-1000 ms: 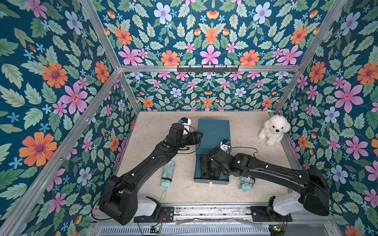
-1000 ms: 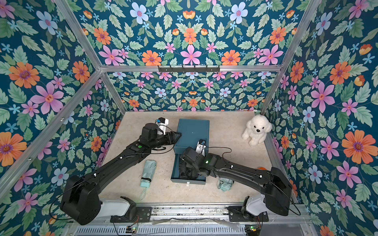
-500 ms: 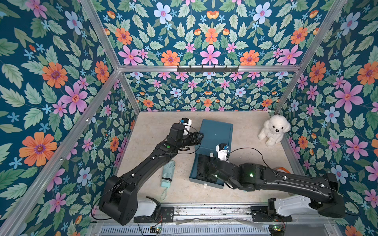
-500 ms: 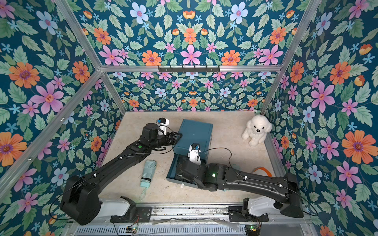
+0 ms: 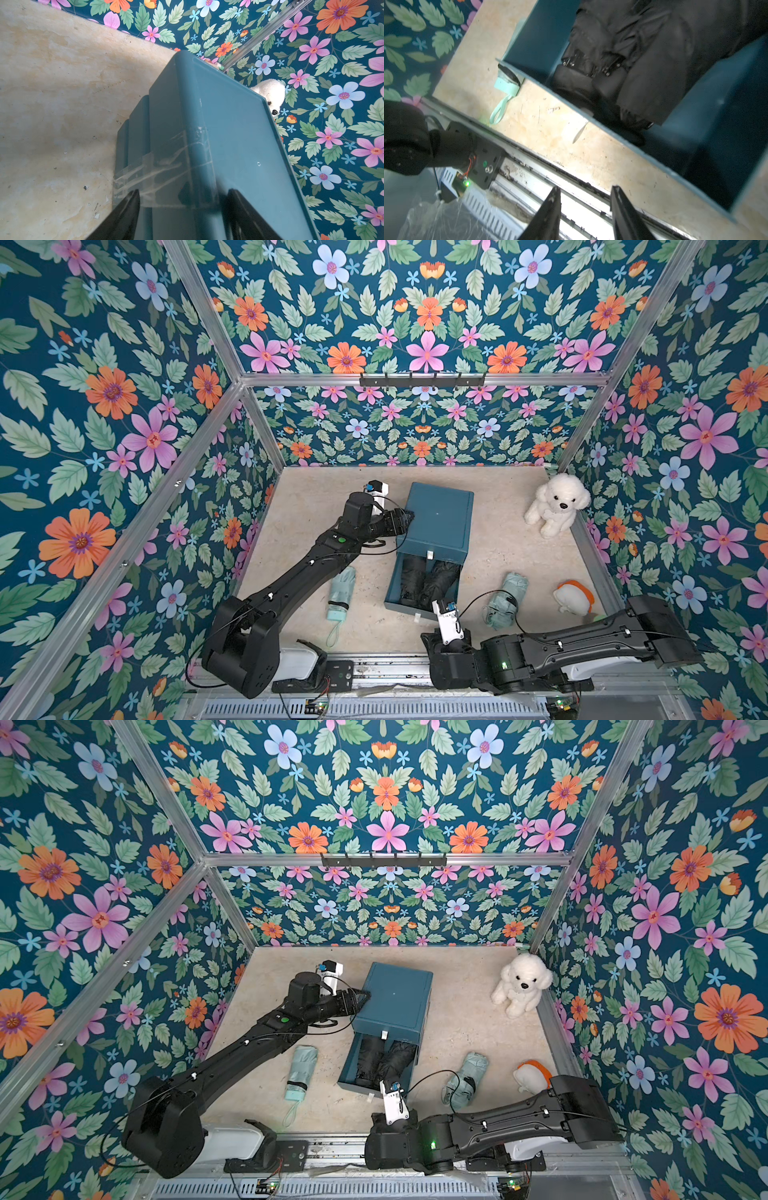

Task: Place the umbrella in the drawer by color
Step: Close the drawer in the storage box.

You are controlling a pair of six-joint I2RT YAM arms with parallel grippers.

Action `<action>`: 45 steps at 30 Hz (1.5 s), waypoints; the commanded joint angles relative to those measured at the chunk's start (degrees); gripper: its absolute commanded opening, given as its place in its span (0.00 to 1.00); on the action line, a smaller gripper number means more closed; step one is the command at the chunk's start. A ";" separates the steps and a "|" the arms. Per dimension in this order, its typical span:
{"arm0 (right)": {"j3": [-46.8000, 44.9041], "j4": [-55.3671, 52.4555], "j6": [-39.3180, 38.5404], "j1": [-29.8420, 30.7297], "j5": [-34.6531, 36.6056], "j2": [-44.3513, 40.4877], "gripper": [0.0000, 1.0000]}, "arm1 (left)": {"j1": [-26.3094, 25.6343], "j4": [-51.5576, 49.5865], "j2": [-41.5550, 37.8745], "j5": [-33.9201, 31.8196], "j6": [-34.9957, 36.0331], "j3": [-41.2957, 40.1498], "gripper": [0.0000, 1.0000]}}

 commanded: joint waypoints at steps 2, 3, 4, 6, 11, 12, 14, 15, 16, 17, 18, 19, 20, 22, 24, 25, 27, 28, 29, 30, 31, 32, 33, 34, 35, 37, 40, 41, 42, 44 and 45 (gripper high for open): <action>-2.27 2.17 3.86 -4.17 5.04 -2.48 0.40 | -0.15 -10.25 1.17 -3.37 2.32 -1.25 0.70; -3.05 2.75 3.55 -5.40 5.02 -3.50 0.39 | -0.15 -10.29 1.15 -3.51 2.45 -1.79 0.70; -3.64 3.07 3.42 -6.38 5.12 -4.45 0.38 | -0.23 -10.31 1.06 -3.64 2.61 -2.21 0.70; -5.00 4.87 2.00 -7.92 5.05 -6.82 0.36 | -0.49 -10.43 0.98 -3.99 2.95 -3.16 0.69; -6.40 7.31 -2.22 -11.45 4.34 -9.80 0.33 | -0.85 -11.14 0.29 -3.90 3.27 -4.80 0.66; -6.80 8.39 -3.49 -12.50 3.90 -10.16 0.32 | -0.85 -11.38 0.05 -3.94 3.34 -4.95 0.66; -7.73 10.94 -5.76 -15.49 2.20 -10.83 0.32 | -0.85 -12.03 -0.41 -3.94 3.46 -4.96 0.65; -8.42 12.66 -7.24 -16.95 1.26 -11.18 0.32 | -0.85 -12.39 -0.69 -3.94 3.61 -4.96 0.65; -8.99 14.54 -8.65 -18.19 0.48 -11.45 0.32 | -0.85 -12.65 -1.01 -4.01 3.81 -4.96 0.65; -9.71 16.31 -10.09 -19.53 -0.14 -11.80 0.32 | -0.84 -13.01 -1.22 -4.29 4.05 -4.94 0.65; -10.32 18.63 -11.50 -20.97 -1.14 -12.07 0.32 | -0.85 -13.35 -1.43 -4.49 4.31 -4.87 0.65; -10.69 20.32 -12.52 -22.36 -2.31 -12.25 0.32 | -0.85 -13.60 -1.47 -4.60 4.57 -4.87 0.65; -10.99 21.73 -13.51 -23.81 -3.66 -12.38 0.32 | -0.85 -13.80 -1.48 -4.65 4.77 -4.87 0.65; -11.18 24.64 -15.86 -25.25 -4.84 -12.35 0.33 | -0.85 -13.93 -1.29 -4.48 5.02 -4.95 0.65; -10.99 26.94 -18.24 -26.20 -5.17 -11.52 0.33 | -0.83 -13.91 -1.06 -4.33 5.22 -4.96 0.65; -11.04 28.22 -19.31 -26.64 -5.24 -11.08 0.33 | -0.85 -13.89 -0.88 -4.14 5.29 -4.96 0.65; -11.80 31.73 -21.06 -27.90 -5.42 -10.07 0.33 | -0.85 -13.91 -0.48 -3.95 5.43 -4.79 0.64; -12.37 33.57 -21.90 -28.62 -5.75 -9.56 0.33 | -0.86 -13.90 -0.44 -3.82 5.53 -4.78 0.64; -12.94 35.89 -23.03 -29.13 -5.89 -9.05 0.33 | -0.89 -13.91 -0.44 -3.74 5.67 -4.78 0.64; -13.41 38.00 -24.28 -29.57 -5.54 -8.51 0.33 | -0.85 -13.99 -0.50 -3.72 5.83 -4.78 0.63; -13.39 39.31 -25.19 -29.81 -4.89 -7.95 0.33 | -0.88 -14.08 -0.48 -3.64 5.98 -4.74 0.63; -13.38 41.05 -26.53 -29.99 -4.15 -7.30 0.33 | -0.87 -14.37 -0.53 -3.75 6.25 -4.61 0.62; -13.54 43.24 -28.35 -30.20 -3.71 -6.74 0.33 | -0.88 -14.64 -0.54 -3.72 6.49 -4.41 0.62; -13.68 45.17 -29.73 -30.43 -3.36 -6.20 0.33 | -0.86 -14.83 -0.45 -3.79 6.68 -4.35 0.62; -14.02 47.78 -31.45 -30.68 -3.28 -5.71 0.33 | -0.85 -14.99 -0.46 -3.79 6.86 -4.18 0.61; -15.00 53.74 -35.02 -31.24 -3.62 -4.27 0.33 | -0.86 -15.05 -0.35 -3.78 7.04 -3.95 0.60; -15.83 61.20 -39.18 -32.55 -4.47 -1.16 0.33 | -0.86 -15.08 -0.20 -3.29 7.30 -3.66 0.59; -15.84 63.18 -40.42 -32.95 -4.71 0.22 0.33 | -0.87 -15.06 -0.19 -2.91 7.54 -3.64 0.58; -15.60 64.68 -41.69 -33.23 -4.94 1.51 0.33 | -0.89 -15.10 -0.23 -2.56 7.81 -3.64 0.58; -15.20 67.70 -44.21 -33.55 -5.00 4.01 0.33 | -0.85 -15.31 -0.27 -2.15 8.40 -3.64 0.56; -14.88 69.24 -45.56 -33.59 -5.23 5.34 0.32 | -0.92 -15.45 -0.40 -1.86 8.73 -3.57 0.55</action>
